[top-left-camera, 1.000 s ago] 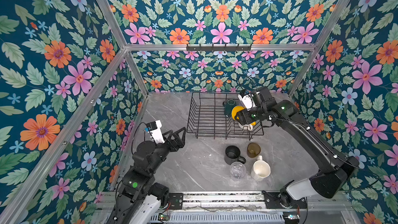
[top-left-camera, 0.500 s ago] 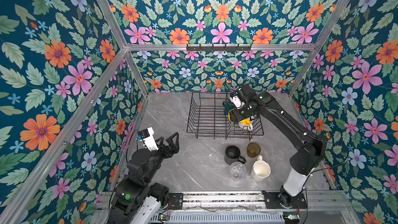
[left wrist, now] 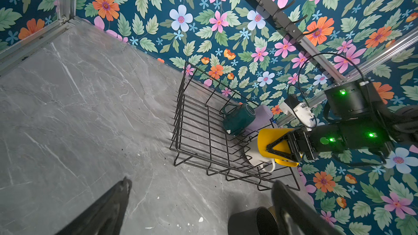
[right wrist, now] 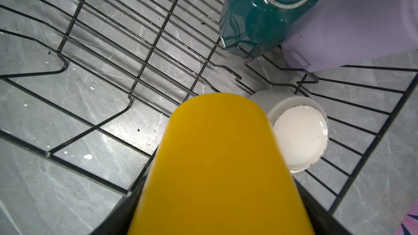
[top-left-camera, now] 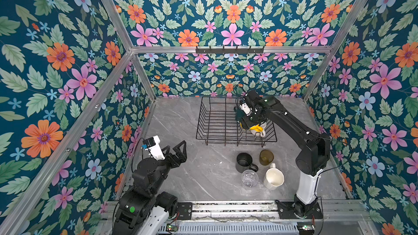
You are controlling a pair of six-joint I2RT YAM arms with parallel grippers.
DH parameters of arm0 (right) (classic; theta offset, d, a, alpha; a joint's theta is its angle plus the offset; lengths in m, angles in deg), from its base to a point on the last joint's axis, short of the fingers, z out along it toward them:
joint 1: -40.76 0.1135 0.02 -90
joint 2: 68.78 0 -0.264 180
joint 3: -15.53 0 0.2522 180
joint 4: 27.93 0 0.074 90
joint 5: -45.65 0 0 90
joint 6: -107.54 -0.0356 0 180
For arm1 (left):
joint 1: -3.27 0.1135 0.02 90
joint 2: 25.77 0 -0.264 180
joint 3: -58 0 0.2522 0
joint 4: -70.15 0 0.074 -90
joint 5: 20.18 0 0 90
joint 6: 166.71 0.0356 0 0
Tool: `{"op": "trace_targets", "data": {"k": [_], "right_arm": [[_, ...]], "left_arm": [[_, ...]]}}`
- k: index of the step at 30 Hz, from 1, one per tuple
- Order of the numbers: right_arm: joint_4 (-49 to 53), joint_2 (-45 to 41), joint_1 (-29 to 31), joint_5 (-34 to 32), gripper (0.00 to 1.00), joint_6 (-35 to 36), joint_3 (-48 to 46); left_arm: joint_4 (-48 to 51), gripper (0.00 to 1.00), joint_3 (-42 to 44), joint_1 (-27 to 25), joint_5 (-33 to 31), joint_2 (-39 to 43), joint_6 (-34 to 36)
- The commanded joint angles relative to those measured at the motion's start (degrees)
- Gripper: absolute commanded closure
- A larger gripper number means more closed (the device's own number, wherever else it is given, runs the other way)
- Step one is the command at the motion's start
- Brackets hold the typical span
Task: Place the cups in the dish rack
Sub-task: 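Lower the yellow mug upside down beside the white mug with the right gripper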
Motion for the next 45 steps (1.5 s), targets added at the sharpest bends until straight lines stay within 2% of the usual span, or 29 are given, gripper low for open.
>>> {"op": "trace_targets", "data": {"k": [1, 36, 38, 45], "right_arm": [[-0.24, 0.8, -0.26, -0.31, 1.0, -0.2, 0.81], [3.55, 14.14, -0.58, 1.57, 1.0, -1.79, 6.67], [3.8, 14.73, -0.58, 1.63, 0.96, -1.87, 6.88], [3.97, 15.69, -0.52, 2.11, 0.63, -2.14, 7.15]], "left_arm": [[-0.16, 0.0, -0.3, 0.02, -0.3, 0.01, 0.86], [0.28, 0.0, 0.06, 0.03, -1.14, -0.16, 0.83], [0.28, 0.0, 0.15, -0.01, -1.17, -0.19, 0.92], [0.41, 0.0, 0.06, 0.01, -1.18, -0.07, 0.92]]}}
